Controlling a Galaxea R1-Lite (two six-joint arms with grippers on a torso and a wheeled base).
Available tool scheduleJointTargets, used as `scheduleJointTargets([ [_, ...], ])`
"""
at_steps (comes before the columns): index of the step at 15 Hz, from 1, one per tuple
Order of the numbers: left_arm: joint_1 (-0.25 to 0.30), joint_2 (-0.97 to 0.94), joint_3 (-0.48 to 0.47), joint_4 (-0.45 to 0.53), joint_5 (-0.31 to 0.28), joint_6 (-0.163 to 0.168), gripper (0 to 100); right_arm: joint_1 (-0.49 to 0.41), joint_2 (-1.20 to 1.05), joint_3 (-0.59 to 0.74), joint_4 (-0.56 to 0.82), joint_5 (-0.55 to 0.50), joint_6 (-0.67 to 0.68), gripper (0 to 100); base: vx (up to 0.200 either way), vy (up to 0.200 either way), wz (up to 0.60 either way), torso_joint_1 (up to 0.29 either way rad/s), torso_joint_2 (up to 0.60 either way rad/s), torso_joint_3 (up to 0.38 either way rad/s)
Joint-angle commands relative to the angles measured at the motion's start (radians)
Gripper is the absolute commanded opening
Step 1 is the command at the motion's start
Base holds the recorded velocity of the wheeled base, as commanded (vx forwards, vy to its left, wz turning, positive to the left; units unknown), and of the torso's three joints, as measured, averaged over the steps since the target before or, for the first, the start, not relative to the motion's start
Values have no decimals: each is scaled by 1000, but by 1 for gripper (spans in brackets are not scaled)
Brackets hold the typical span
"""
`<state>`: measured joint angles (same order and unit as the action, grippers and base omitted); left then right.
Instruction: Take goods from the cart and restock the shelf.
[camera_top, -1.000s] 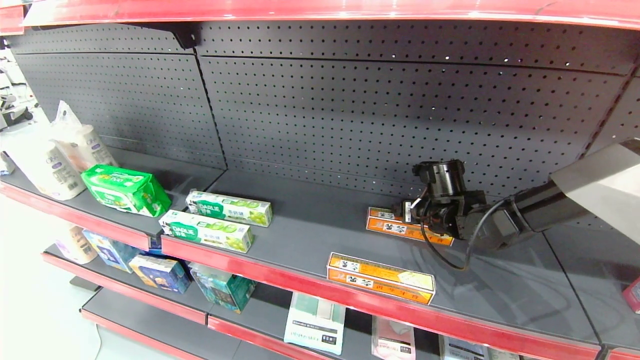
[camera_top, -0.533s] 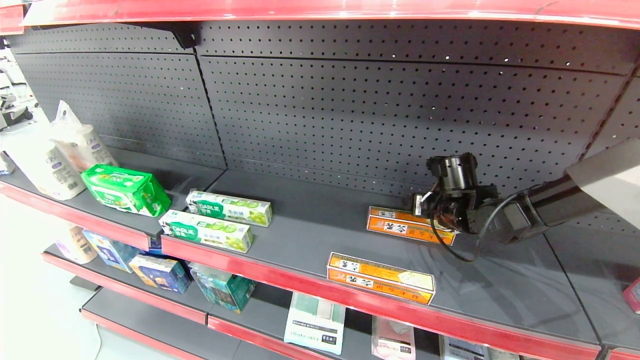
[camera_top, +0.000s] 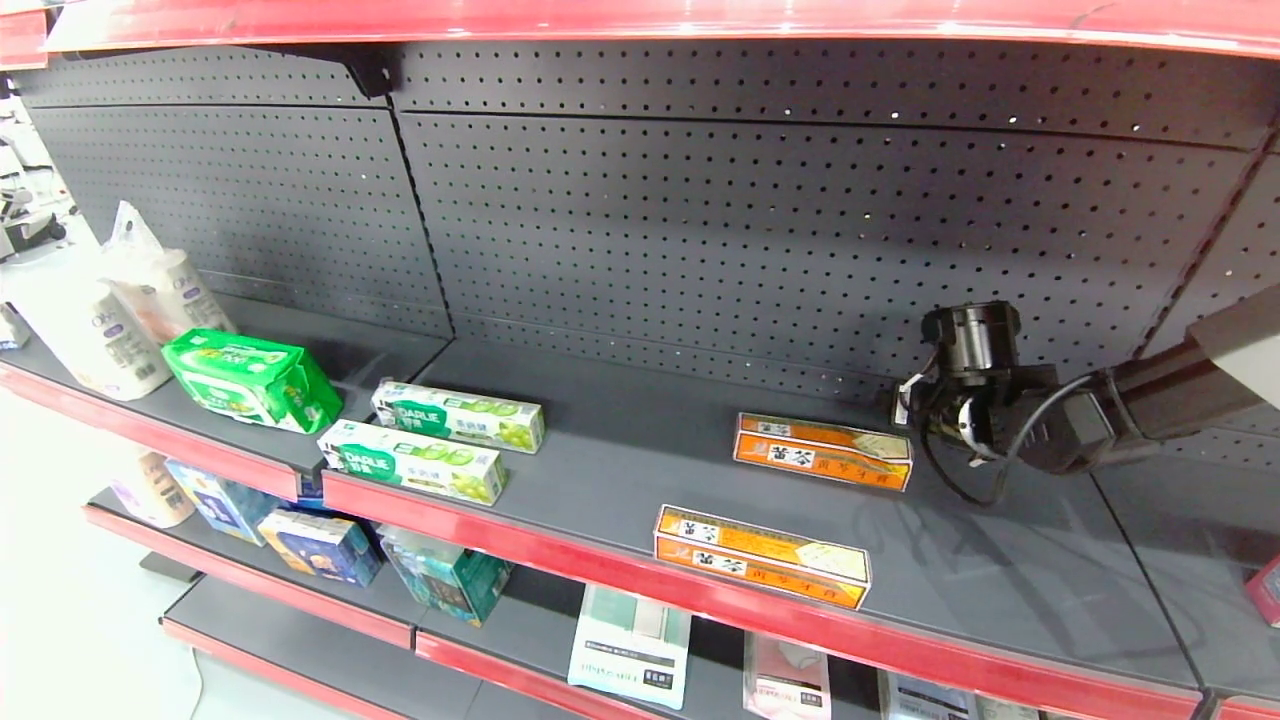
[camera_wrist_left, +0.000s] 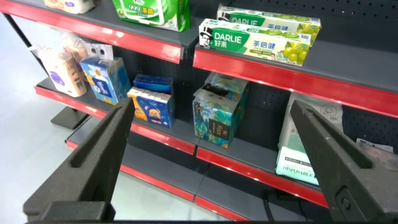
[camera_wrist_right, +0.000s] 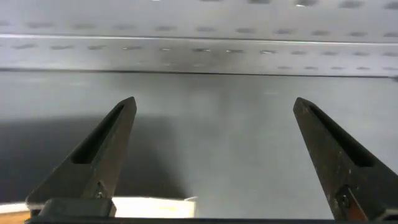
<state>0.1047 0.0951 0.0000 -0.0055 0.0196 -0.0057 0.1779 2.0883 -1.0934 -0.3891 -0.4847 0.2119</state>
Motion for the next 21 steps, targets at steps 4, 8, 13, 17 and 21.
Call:
scheduleJointTargets([
  [4, 0, 2, 0, -1, 0, -2, 100, -43, -2, 23, 19, -14, -31, 100, 0, 0, 0, 0, 0, 0],
  [8, 0, 2, 0, -1, 0, 0, 100, -51, -5, 40, 35, -26, -43, 100, 0, 0, 0, 0, 0, 0],
  [13, 0, 2, 0, -1, 0, 0, 100, -47, -22, 70, 35, -28, -63, 100, 0, 0, 0, 0, 0, 0],
  [17, 0, 2, 0, -1, 0, 0, 100, -34, -34, 86, 35, -31, -63, 100, 0, 0, 0, 0, 0, 0],
  [21, 0, 2, 0, -1, 0, 0, 100, -24, -48, 109, 35, -35, -63, 100, 0, 0, 0, 0, 0, 0],
])
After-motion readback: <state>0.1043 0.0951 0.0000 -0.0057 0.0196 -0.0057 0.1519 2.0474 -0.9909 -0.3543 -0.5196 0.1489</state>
